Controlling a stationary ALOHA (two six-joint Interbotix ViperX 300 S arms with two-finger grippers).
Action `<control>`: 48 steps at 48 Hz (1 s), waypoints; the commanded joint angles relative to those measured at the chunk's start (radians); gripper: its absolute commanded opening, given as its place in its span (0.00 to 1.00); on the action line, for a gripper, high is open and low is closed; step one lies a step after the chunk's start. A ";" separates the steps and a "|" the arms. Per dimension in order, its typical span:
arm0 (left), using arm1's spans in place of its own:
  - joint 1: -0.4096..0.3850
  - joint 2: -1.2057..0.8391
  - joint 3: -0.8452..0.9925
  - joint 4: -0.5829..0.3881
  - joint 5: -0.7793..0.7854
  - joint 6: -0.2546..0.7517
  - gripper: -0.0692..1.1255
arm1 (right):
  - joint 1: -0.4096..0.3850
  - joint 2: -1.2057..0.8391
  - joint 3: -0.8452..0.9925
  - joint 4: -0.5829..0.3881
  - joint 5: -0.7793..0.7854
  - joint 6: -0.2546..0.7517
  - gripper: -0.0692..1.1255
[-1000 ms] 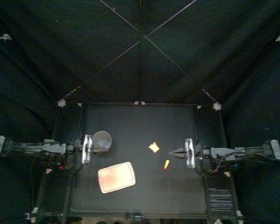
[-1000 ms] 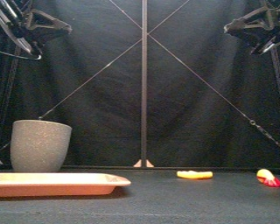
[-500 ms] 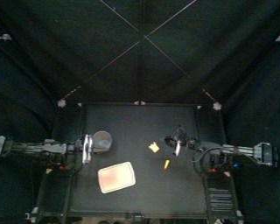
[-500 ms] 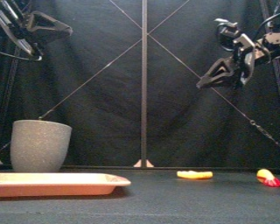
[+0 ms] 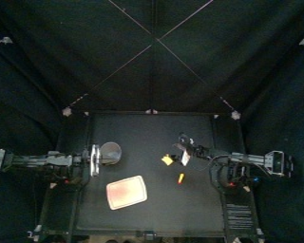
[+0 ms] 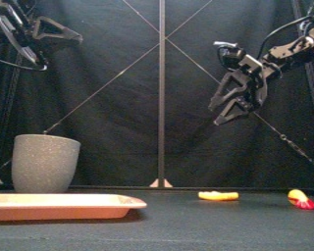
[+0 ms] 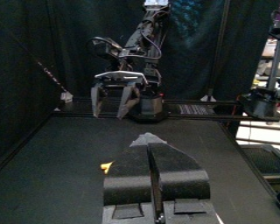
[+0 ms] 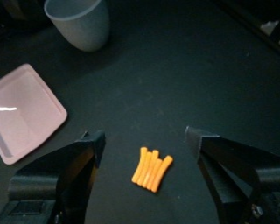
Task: Pick the fries then place it on the pink plate
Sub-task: Pick the fries
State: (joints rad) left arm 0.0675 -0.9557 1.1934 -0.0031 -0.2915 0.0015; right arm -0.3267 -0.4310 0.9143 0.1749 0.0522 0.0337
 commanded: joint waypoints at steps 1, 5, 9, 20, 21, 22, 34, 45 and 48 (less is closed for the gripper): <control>0.009 0.006 -0.011 0.002 -0.006 0.002 0.06 | -0.008 0.038 -0.054 0.046 0.097 0.014 0.94; 0.015 0.005 -0.009 0.000 -0.006 0.000 0.06 | -0.015 0.097 -0.098 0.103 0.206 0.043 0.94; 0.015 0.006 -0.008 0.000 -0.006 0.000 0.06 | -0.017 0.153 -0.135 0.100 0.284 0.054 0.94; 0.017 0.005 0.002 0.000 -0.006 0.000 0.06 | -0.011 0.314 -0.172 0.021 0.380 0.130 0.94; 0.017 0.005 0.002 0.000 -0.006 0.000 0.06 | -0.009 0.327 -0.176 0.021 0.387 0.146 0.94; 0.015 0.006 0.003 0.000 -0.006 0.000 0.06 | -0.011 0.336 -0.184 0.017 0.394 0.161 0.94; 0.021 0.006 0.012 0.000 -0.006 0.000 0.06 | -0.002 0.393 -0.245 -0.080 0.416 0.316 0.94; 0.028 0.006 0.028 0.000 -0.006 0.000 0.06 | 0.008 0.433 -0.261 -0.167 0.419 0.445 0.94; 0.029 0.005 0.032 0.000 -0.006 0.000 0.06 | 0.020 0.446 -0.272 -0.175 0.419 0.471 0.94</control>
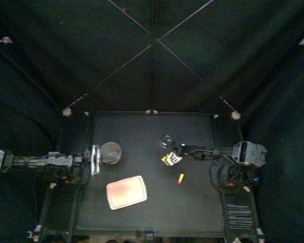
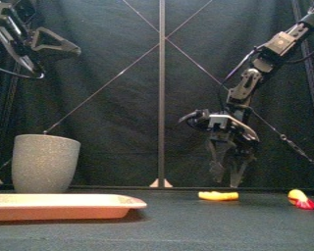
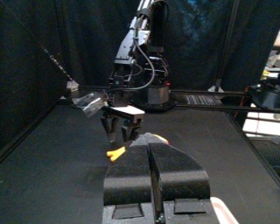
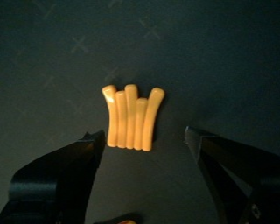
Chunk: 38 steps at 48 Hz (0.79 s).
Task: Pick the fries then place it on the pink plate
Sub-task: Pick the fries
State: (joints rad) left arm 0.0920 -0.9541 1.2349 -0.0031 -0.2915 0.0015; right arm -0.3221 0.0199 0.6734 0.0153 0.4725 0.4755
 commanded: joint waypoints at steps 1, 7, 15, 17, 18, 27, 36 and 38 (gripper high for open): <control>0.006 0.005 -0.006 0.000 -0.006 0.000 0.06 | 0.020 0.000 -0.034 -0.018 -0.002 0.035 0.94; 0.018 0.003 -0.003 0.000 -0.006 0.002 0.06 | 0.041 0.031 -0.060 -0.035 0.009 0.064 0.94; 0.032 0.003 -0.003 0.000 -0.006 0.002 0.06 | 0.054 0.074 -0.086 -0.035 0.058 0.078 0.94; 0.034 0.005 -0.002 0.000 -0.006 0.002 0.06 | 0.060 0.081 -0.094 -0.037 0.067 0.078 0.94; 0.034 0.003 -0.002 0.000 -0.006 0.002 0.06 | 0.064 0.086 -0.098 -0.038 0.071 0.078 0.94; 0.035 0.005 0.002 0.000 -0.006 0.000 0.06 | 0.080 0.110 -0.130 -0.048 0.107 0.080 0.88; 0.035 0.003 0.002 0.000 -0.006 -0.003 0.06 | 0.081 0.130 -0.143 -0.052 0.120 0.081 0.69; 0.035 0.003 0.002 0.000 -0.006 -0.003 0.06 | 0.081 0.130 -0.144 -0.052 0.120 0.080 0.65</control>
State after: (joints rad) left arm 0.1243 -0.9541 1.2502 -0.0031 -0.2915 0.0000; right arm -0.2408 0.1657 0.5476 -0.0368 0.5937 0.5553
